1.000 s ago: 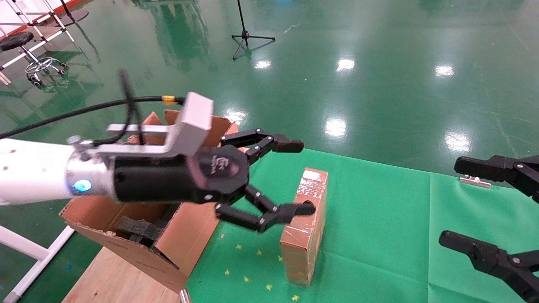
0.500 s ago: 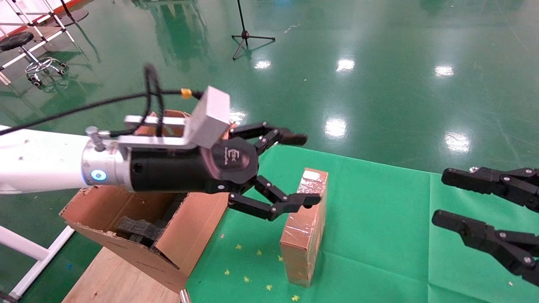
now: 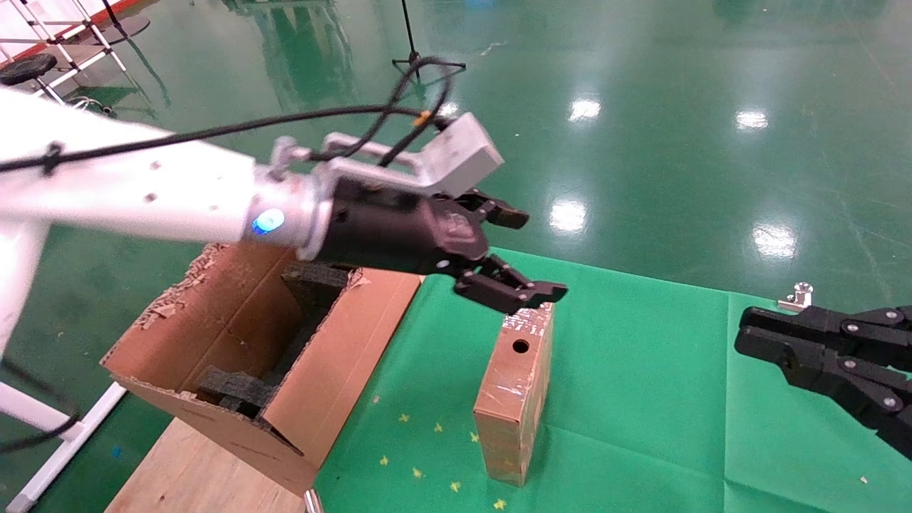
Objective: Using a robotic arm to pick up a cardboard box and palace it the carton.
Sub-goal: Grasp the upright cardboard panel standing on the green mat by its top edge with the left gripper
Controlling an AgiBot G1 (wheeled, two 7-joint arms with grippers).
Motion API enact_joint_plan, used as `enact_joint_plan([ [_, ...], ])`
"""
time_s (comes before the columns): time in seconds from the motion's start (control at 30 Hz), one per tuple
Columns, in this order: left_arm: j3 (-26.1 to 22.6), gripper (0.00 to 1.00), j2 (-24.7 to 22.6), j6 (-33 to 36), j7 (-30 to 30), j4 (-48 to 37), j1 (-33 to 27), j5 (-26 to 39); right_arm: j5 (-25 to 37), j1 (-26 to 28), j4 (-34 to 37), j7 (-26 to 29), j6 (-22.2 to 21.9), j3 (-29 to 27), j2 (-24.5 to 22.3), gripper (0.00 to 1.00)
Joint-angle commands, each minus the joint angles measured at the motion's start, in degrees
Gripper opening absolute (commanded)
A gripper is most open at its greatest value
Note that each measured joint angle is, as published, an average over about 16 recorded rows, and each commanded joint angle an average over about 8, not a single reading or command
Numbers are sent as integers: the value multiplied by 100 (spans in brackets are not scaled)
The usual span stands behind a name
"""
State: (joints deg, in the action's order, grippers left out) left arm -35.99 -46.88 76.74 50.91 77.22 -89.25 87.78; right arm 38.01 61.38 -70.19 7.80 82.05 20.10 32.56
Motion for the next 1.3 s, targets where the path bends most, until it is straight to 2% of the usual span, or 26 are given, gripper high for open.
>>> enact_joint_plan([
  [0.03, -172, 100, -189, 125, 488, -11, -265, 251, 0, 0, 0, 0, 0, 0, 0, 0],
  [0.37, -1518, 100, -1434, 1347, 3969, -87, -1610, 2063, 0, 0, 0, 0, 0, 0, 0, 0],
  [0.53, -2441, 100, -1873, 1453, 5678, -155, -2001, 2274, 0, 0, 0, 0, 0, 0, 0, 0],
  [0.63, -2915, 100, -2063, 1427, 6392, -176, -2193, 2078, 0, 0, 0, 0, 0, 0, 0, 0],
  [0.87, -3463, 100, -2297, 1305, 7107, -239, -2335, 1656, 0, 0, 0, 0, 0, 0, 0, 0],
  [1.3, -3787, 100, -2489, 1094, 7347, -588, -2136, 1666, 0, 0, 0, 0, 0, 0, 0, 1],
])
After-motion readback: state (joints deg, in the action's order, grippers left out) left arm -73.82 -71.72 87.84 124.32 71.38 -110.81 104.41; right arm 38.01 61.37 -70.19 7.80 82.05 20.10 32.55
